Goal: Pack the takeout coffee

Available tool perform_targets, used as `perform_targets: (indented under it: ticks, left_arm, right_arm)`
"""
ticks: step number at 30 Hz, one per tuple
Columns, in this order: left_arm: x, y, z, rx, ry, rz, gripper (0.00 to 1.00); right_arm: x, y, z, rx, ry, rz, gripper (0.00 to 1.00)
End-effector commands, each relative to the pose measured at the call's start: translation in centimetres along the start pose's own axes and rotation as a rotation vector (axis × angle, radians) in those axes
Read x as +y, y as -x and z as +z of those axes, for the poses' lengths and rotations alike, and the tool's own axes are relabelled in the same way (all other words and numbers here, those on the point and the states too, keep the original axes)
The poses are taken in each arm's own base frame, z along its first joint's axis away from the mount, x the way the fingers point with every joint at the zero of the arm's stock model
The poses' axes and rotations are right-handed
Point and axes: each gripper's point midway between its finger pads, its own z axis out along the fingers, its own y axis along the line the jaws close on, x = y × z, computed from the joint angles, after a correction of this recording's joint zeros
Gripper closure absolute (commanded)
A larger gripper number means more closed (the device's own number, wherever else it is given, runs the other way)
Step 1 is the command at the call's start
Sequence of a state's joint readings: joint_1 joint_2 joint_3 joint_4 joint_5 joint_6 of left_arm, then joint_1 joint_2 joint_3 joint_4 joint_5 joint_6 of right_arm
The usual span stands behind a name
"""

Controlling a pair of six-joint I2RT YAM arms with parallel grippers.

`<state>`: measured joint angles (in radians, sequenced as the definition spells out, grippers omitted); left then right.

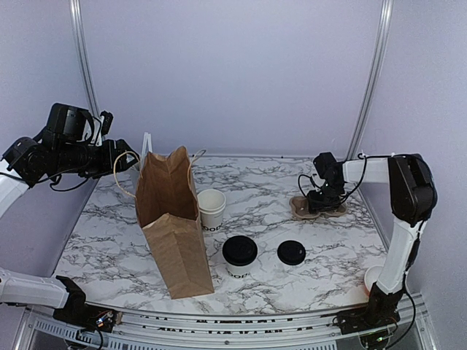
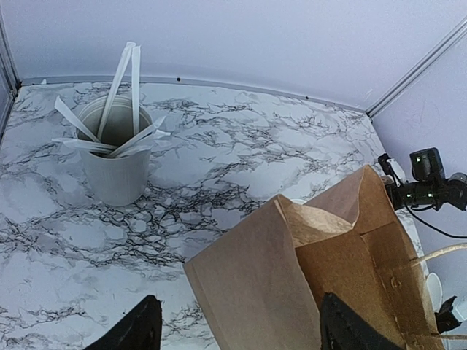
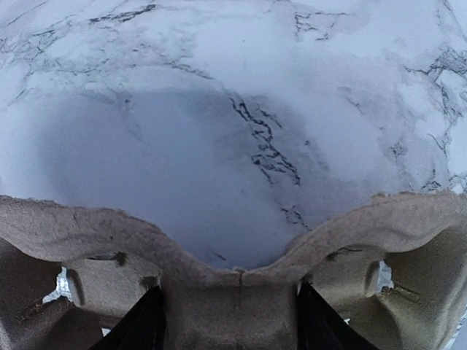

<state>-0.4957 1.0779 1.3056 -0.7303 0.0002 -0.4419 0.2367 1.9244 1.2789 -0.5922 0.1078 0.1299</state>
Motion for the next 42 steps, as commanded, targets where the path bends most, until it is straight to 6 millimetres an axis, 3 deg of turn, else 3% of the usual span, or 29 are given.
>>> perform_targets:
  ticks: [1, 15, 20, 35, 42]
  left_arm:
    - [-0.2, 0.2, -0.8, -0.009, -0.019, -0.009, 0.26]
    - [0.6, 0.8, -4.0, -0.059, 0.022, -0.041, 0.23]
    - [0.2, 1.2, -5.5, -0.08, 0.003, -0.06, 0.23]
    - [-3.9, 0.1, -10.2, -0.059, -0.267, -0.115, 0.32]
    - [-6.2, -1.1, -9.4, 0.029, -0.369, -0.076, 0.41]
  right_arm:
    - [0.0, 1.3, 0.0, -0.017, 0.023, 0.003, 0.43]
    - [-0.2, 2.5, -2.0, -0.056, 0.025, 0.007, 0.55]
    - [-0.3, 3.4, -3.9, -0.101, 0.029, 0.014, 0.56]
    - [0.1, 5.5, -9.0, -0.227, 0.058, 0.026, 0.56]
    - [0.6, 6.5, -10.6, -0.268, 0.07, 0.016, 0.56]
